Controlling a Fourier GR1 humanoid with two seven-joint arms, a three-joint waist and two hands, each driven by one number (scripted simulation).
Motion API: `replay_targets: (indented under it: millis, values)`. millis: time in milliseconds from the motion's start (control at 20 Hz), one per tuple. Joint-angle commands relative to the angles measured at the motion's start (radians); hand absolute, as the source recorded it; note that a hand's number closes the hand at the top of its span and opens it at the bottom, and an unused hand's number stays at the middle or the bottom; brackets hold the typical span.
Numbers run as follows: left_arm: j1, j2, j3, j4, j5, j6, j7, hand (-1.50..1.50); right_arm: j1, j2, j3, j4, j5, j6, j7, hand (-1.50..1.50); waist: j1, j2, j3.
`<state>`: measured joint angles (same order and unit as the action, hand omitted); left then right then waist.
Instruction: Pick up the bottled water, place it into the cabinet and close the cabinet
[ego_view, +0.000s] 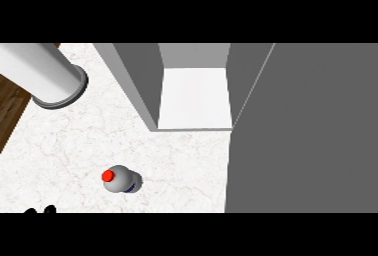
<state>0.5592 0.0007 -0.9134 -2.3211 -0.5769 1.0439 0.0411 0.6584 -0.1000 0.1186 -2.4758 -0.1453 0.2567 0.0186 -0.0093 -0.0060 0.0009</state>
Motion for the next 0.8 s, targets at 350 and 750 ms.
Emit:
replay_targets:
  millis: [350, 750]
  values:
    - [-0.035, 0.060, 0.093, 0.038, 0.169, 0.030, 0.022, -1.50, 0.195, 0.014, 0.044, -0.215, -0.029, 0.037, -0.012, -1.50, -0.006, 0.001, -0.003]
    - [-0.102, 0.054, 0.235, 0.190, 0.426, 0.041, -0.125, -1.50, 0.271, 0.005, 0.019, -0.184, -0.052, 0.093, -0.113, -1.50, -0.004, 0.000, -0.004]
